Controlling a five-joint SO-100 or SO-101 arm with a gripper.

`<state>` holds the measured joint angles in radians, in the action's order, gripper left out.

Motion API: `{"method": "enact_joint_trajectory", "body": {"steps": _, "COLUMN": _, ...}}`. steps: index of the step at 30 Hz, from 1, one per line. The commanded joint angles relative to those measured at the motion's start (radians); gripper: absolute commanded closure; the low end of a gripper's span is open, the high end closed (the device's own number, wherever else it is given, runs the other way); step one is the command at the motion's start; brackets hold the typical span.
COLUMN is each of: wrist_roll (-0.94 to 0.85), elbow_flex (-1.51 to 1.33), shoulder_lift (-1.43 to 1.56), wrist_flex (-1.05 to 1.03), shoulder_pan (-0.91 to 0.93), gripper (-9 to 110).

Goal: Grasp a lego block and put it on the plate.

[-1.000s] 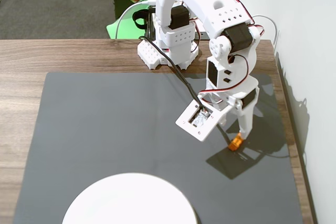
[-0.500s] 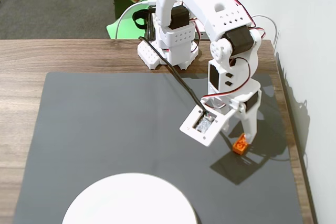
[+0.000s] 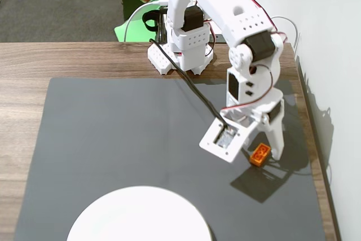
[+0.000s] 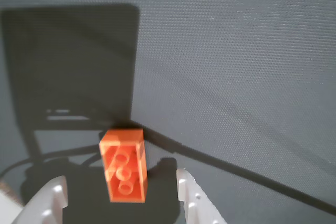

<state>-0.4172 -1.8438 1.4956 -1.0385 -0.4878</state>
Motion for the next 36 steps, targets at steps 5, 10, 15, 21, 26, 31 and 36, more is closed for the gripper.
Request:
{"method": "enact_joint_trajectory", "body": {"steps": 5, "wrist_roll": -0.018, "elbow_flex": 0.084, "shoulder_lift": -0.044, "wrist_flex": 0.025, "shoulder_pan": 0.003, "gripper": 74}}
{"method": "enact_joint_trajectory", "body": {"steps": 10, "wrist_roll": -0.017, "elbow_flex": 0.115, "shoulder_lift": -0.066, "wrist_flex": 0.023, "shoulder_pan": -0.002, "gripper": 74}}
{"method": "enact_joint_trajectory", "body": {"steps": 15, "wrist_roll": -0.015, "elbow_flex": 0.144, "shoulder_lift": -0.067, "wrist_flex": -0.003, "shoulder_pan": -0.009, "gripper": 74}}
{"method": "enact_joint_trajectory", "body": {"steps": 21, "wrist_roll": -0.009, "elbow_flex": 0.144, "shoulder_lift": -0.067, "wrist_flex": -0.017, "shoulder_pan": -0.018, "gripper": 66}}
{"method": "enact_joint_trajectory", "body": {"steps": 26, "wrist_roll": -0.002, "elbow_flex": 0.143, "shoulder_lift": -0.075, "wrist_flex": -0.046, "shoulder_pan": -0.021, "gripper": 60}}
{"method": "enact_joint_trajectory", "body": {"steps": 31, "wrist_roll": -0.005, "elbow_flex": 0.146, "shoulder_lift": -0.091, "wrist_flex": -0.041, "shoulder_pan": -0.020, "gripper": 60}}
{"method": "enact_joint_trajectory", "body": {"steps": 36, "wrist_roll": -0.012, "elbow_flex": 0.147, "shoulder_lift": -0.109, "wrist_flex": -0.023, "shoulder_pan": -0.020, "gripper": 67}}
